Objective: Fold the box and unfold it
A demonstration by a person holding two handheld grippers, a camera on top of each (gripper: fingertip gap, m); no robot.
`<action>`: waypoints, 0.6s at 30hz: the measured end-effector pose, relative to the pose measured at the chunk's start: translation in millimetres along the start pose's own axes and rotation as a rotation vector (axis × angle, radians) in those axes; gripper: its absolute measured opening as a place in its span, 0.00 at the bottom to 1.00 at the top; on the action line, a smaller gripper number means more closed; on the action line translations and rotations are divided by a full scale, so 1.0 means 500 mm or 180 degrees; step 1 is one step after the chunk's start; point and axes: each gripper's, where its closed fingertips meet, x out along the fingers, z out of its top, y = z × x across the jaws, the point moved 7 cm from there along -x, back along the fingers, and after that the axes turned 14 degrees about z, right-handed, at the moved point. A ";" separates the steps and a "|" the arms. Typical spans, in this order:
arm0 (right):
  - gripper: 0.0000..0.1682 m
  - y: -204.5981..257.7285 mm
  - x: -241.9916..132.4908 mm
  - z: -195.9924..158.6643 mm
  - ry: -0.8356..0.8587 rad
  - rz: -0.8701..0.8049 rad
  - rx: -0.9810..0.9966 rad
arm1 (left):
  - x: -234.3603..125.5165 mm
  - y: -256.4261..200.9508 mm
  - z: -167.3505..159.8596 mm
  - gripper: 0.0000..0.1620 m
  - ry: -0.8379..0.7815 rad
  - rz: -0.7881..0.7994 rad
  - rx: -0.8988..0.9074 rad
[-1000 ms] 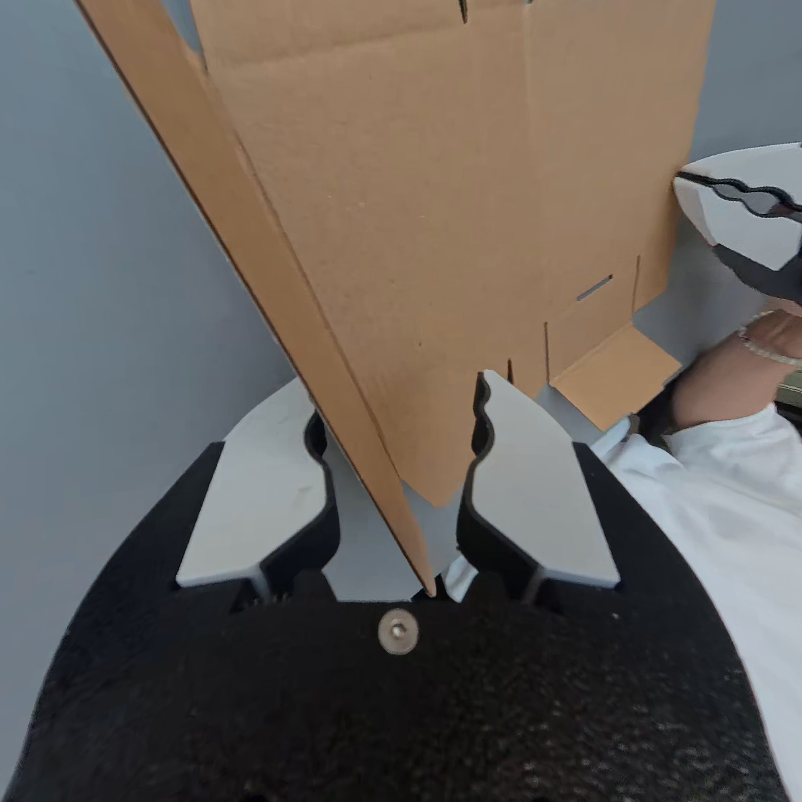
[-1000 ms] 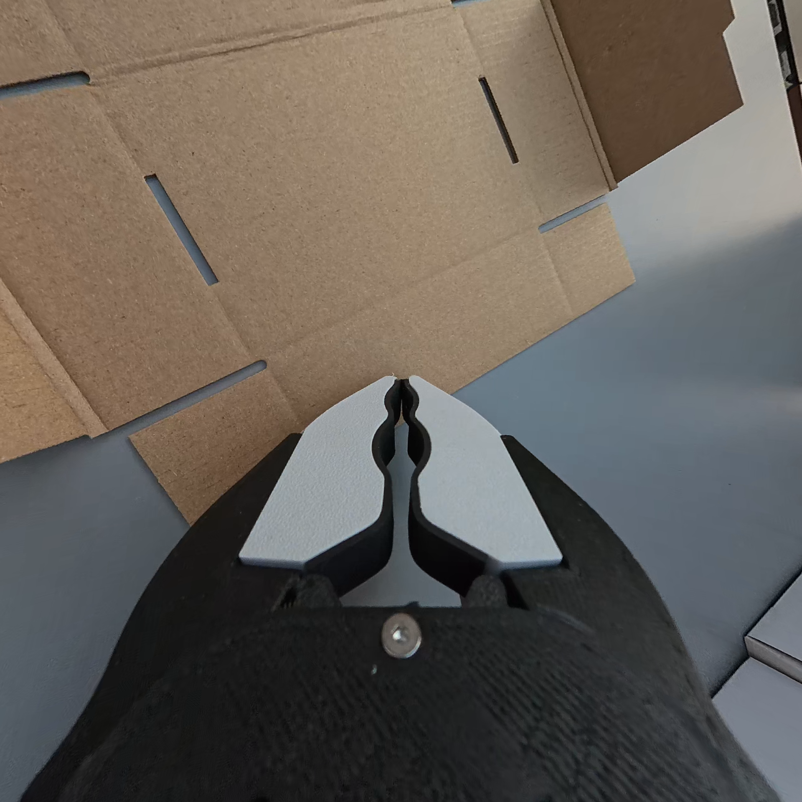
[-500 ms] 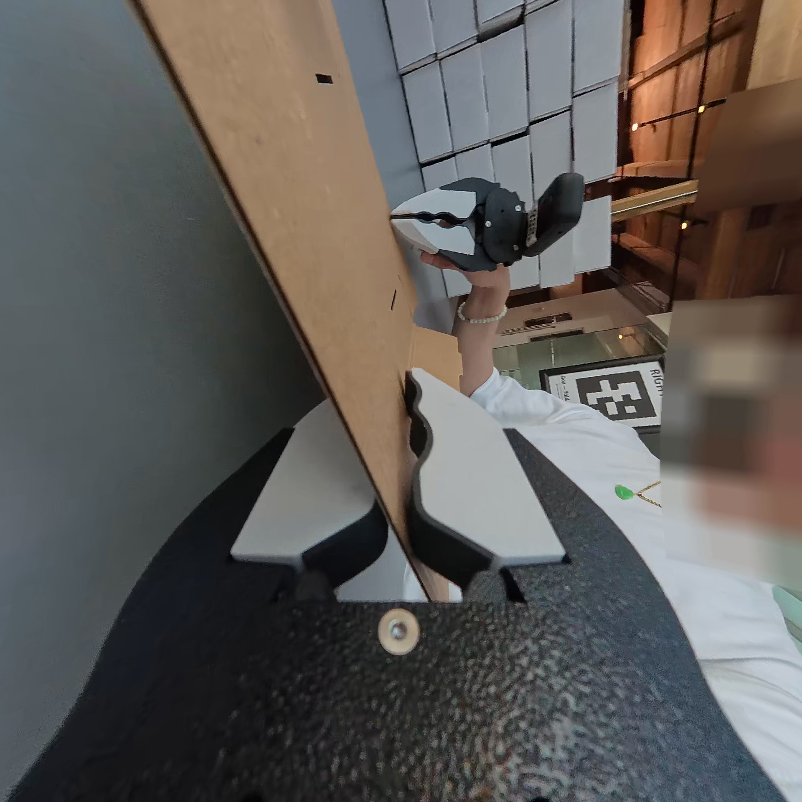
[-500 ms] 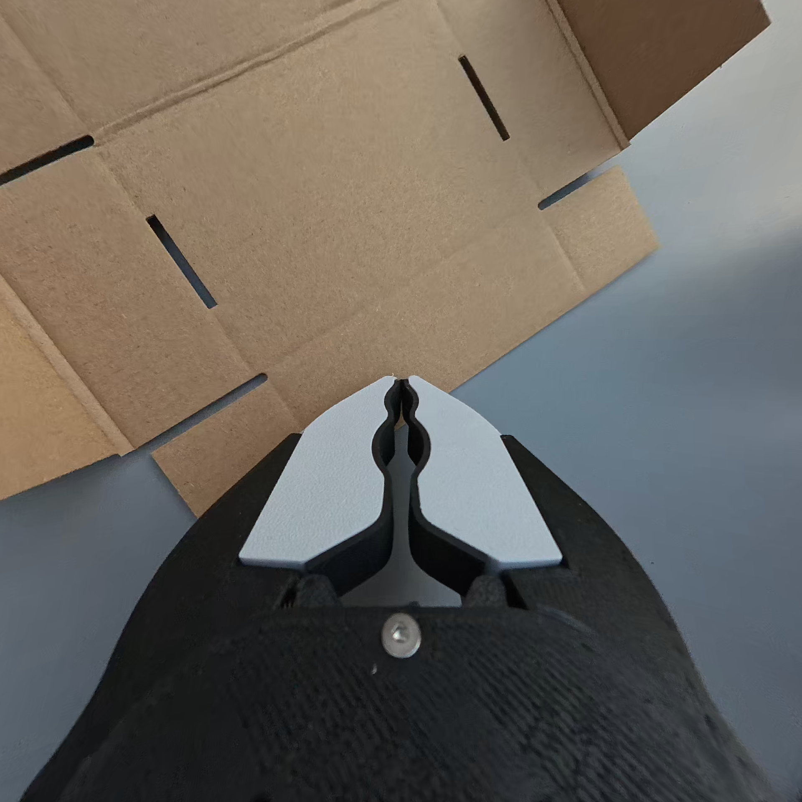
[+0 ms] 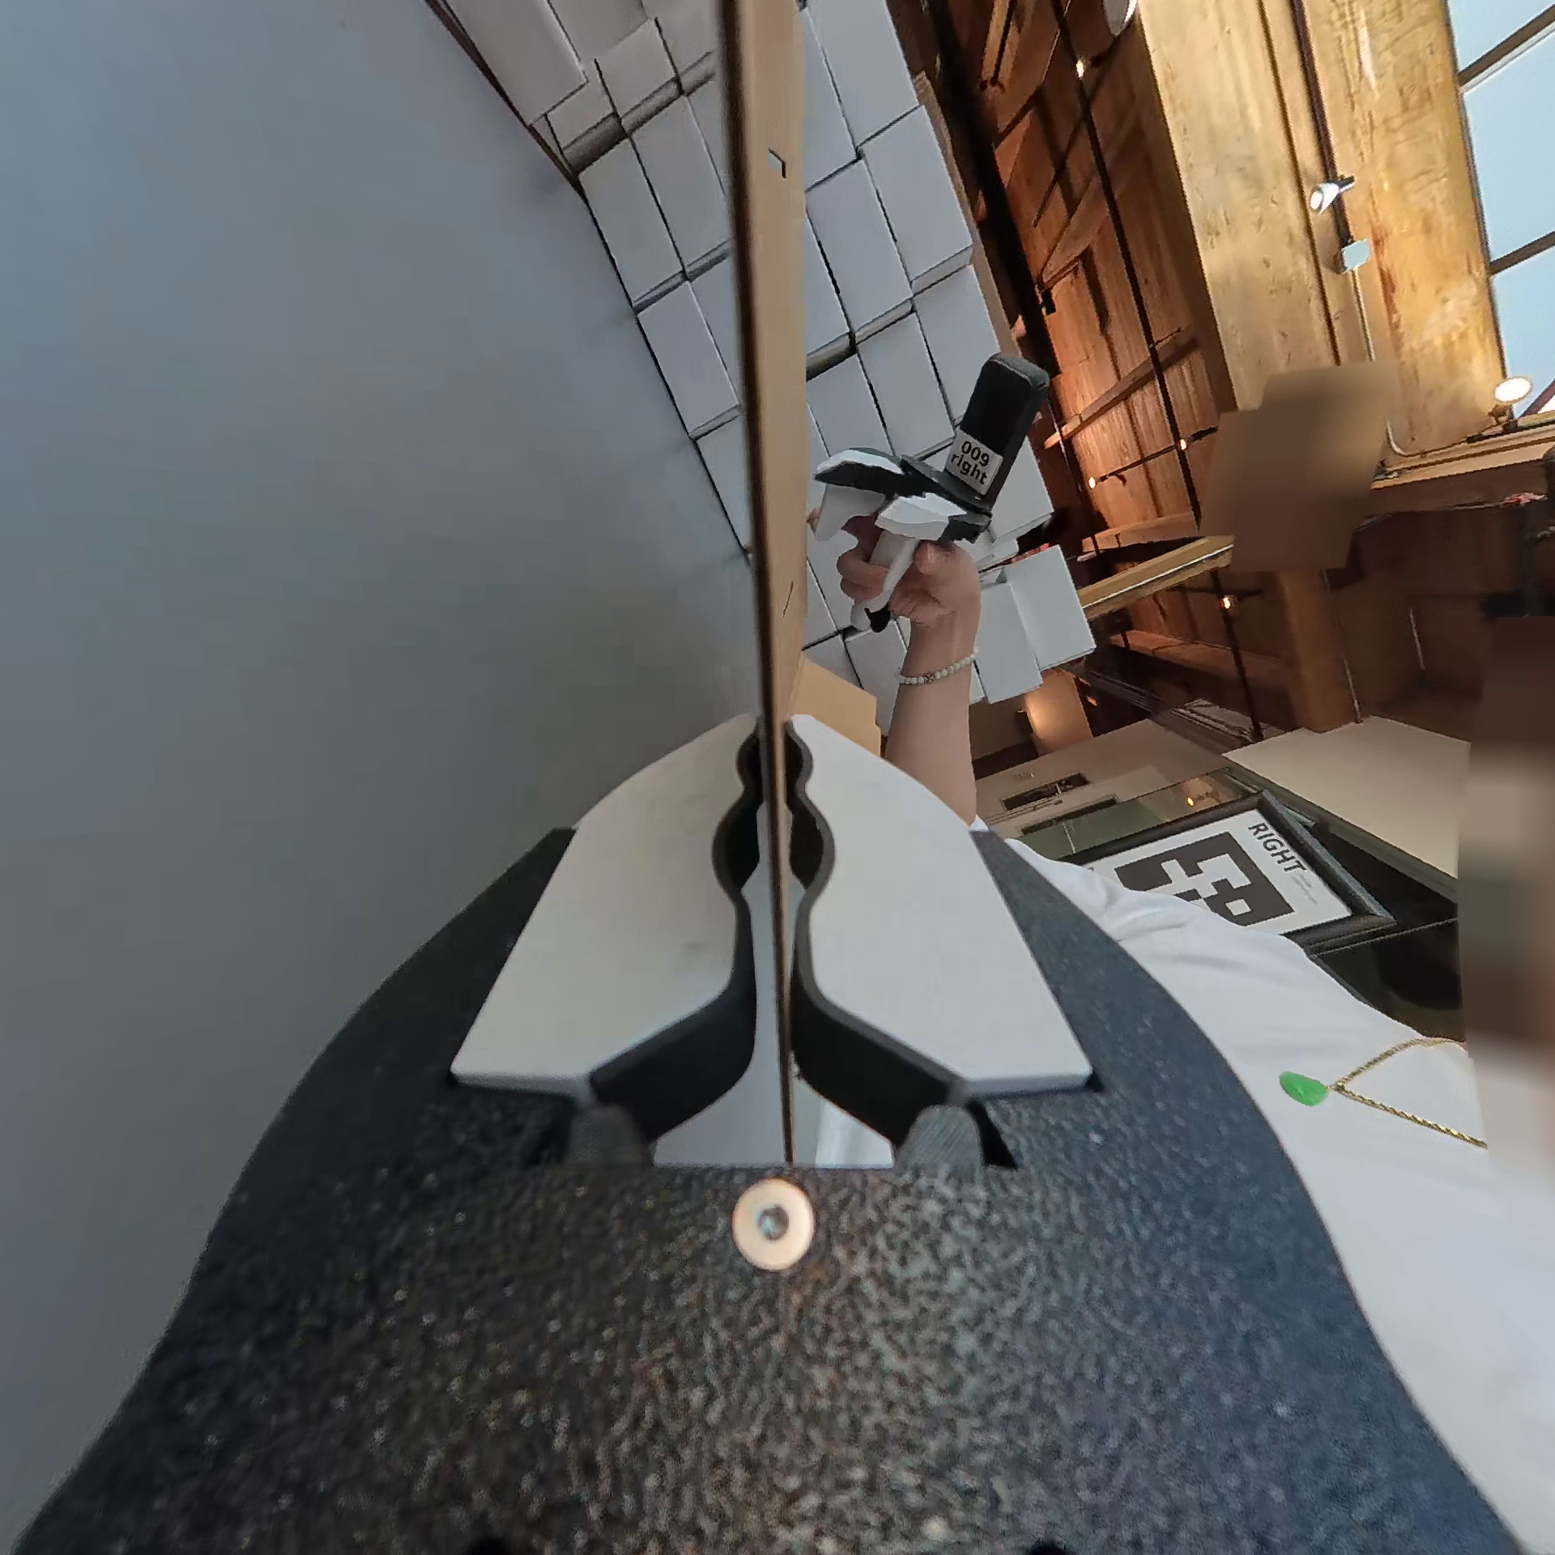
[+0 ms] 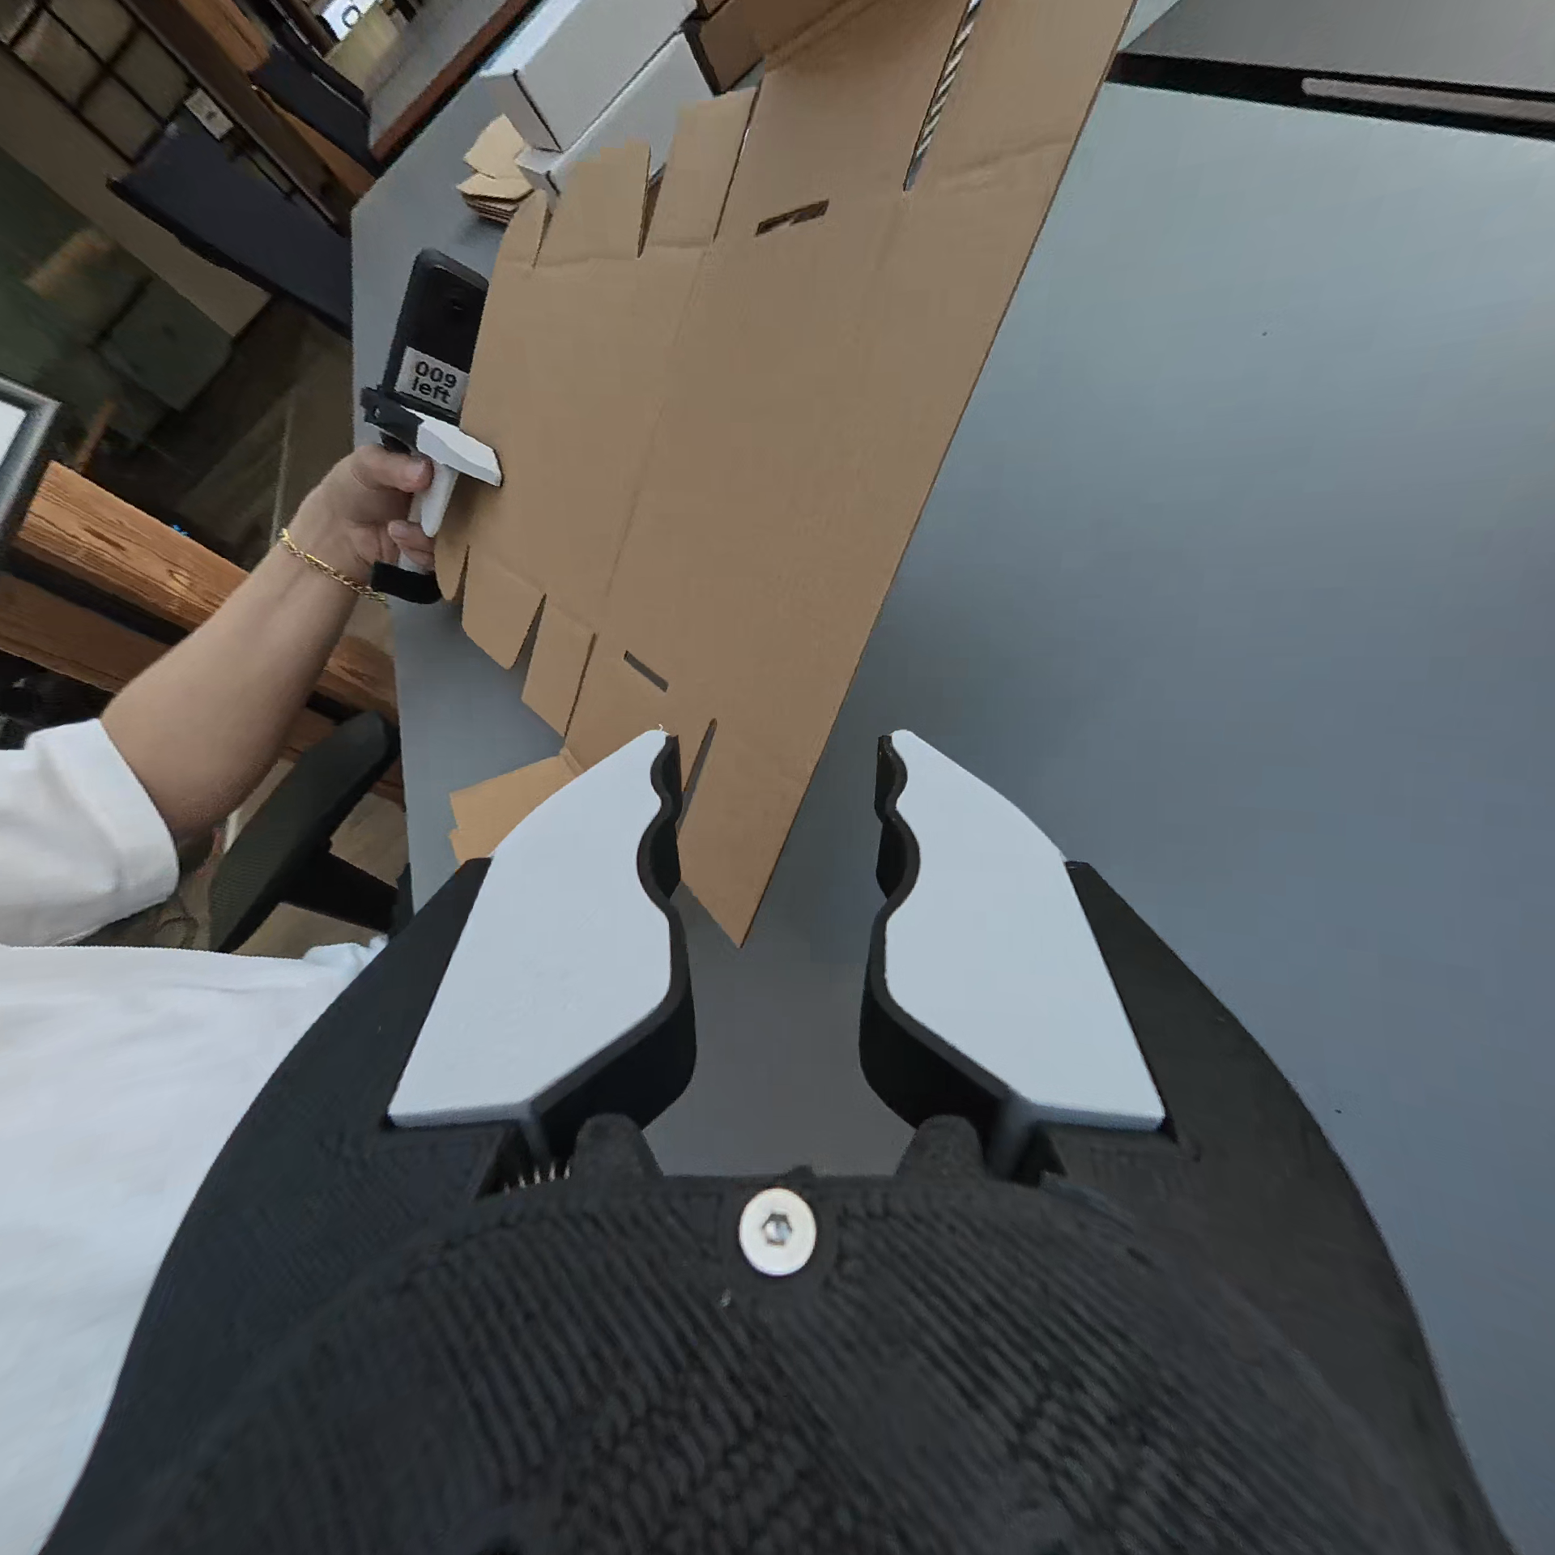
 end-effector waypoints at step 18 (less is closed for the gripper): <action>0.01 -0.006 0.061 0.014 0.0678 0.1246 0.0610 | -0.014 -0.014 -0.072 0.11 -0.0183 0.0373 0.0354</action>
